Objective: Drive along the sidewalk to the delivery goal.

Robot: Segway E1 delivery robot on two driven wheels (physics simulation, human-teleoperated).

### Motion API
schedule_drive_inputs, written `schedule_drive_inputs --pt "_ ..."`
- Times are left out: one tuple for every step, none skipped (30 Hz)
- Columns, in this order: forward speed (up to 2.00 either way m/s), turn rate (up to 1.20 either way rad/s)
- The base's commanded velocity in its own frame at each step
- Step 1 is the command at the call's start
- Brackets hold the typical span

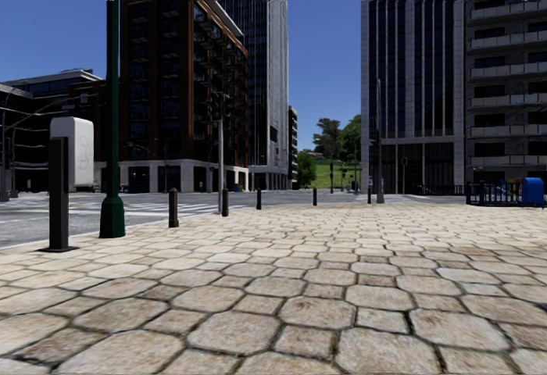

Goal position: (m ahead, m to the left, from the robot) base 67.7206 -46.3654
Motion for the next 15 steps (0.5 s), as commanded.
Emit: schedule_drive_inputs --pt "2.0 -0.45" --pt "2.0 -0.45" --pt "2.0 -0.45" --pt "2.0 -0.46" --pt "2.0 -0.46" --pt "2.0 -0.49" --pt "2.0 -0.5" --pt "2.0 -0.51" --pt "2.0 -0.51" --pt "2.0 -0.51" --pt "2.0 -0.51" --pt "2.0 -0.51" --pt "2.0 -0.51" --pt "2.0 -0.51" --pt "2.0 -0.51"
